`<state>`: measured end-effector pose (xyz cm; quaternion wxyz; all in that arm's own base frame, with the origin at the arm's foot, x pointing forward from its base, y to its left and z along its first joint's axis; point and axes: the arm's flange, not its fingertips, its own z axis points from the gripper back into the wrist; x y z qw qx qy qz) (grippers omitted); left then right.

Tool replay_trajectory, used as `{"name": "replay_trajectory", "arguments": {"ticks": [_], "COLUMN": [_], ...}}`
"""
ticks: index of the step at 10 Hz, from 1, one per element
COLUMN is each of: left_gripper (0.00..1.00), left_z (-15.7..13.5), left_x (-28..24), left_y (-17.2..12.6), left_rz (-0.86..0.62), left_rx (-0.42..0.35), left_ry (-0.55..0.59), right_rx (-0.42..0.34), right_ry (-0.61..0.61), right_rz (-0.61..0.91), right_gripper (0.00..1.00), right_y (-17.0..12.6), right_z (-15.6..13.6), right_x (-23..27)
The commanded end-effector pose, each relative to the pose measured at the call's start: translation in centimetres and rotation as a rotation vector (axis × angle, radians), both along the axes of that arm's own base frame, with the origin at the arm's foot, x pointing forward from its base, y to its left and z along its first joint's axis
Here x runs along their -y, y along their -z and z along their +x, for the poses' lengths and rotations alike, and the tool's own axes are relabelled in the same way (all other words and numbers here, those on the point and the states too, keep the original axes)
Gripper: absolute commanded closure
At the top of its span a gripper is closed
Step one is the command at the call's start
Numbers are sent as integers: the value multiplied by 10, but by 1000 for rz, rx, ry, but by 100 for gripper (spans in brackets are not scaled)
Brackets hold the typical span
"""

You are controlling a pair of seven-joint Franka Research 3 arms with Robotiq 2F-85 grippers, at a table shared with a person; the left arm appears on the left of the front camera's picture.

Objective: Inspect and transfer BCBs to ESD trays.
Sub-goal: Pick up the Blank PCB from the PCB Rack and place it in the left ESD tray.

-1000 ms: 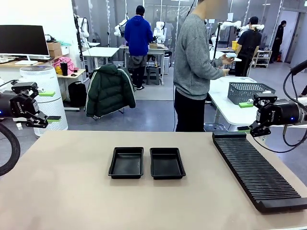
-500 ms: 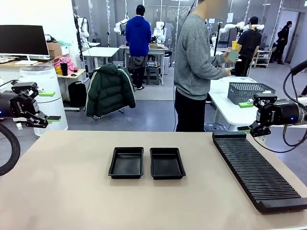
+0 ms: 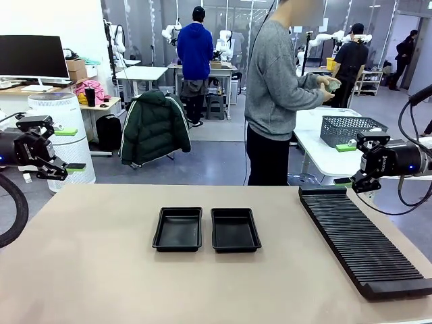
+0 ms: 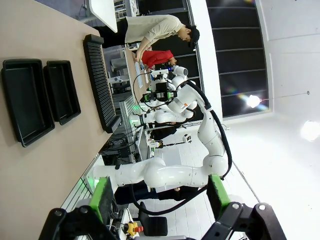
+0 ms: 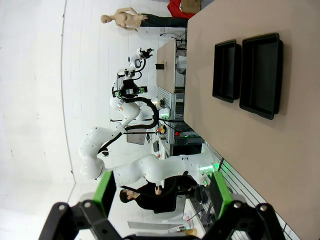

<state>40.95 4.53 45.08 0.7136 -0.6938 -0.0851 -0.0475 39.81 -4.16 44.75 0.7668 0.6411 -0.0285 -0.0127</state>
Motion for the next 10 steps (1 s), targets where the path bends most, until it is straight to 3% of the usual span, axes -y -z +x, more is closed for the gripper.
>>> {"name": "replay_trajectory", "arguments": {"ticks": [1, 10], "left_gripper": [0, 0], "left_z": [0, 0], "left_x": [0, 0], "left_y": [0, 0], "left_rz": [-1, -1], "left_rx": [0, 0], "left_ry": [-1, -1], "right_rx": [3, 3], "right_ry": [-1, -1], "right_rz": [0, 0], "right_gripper": [0, 0], "right_y": [-1, -1], "right_z": [-1, -1], "right_x": [-1, -1]}}
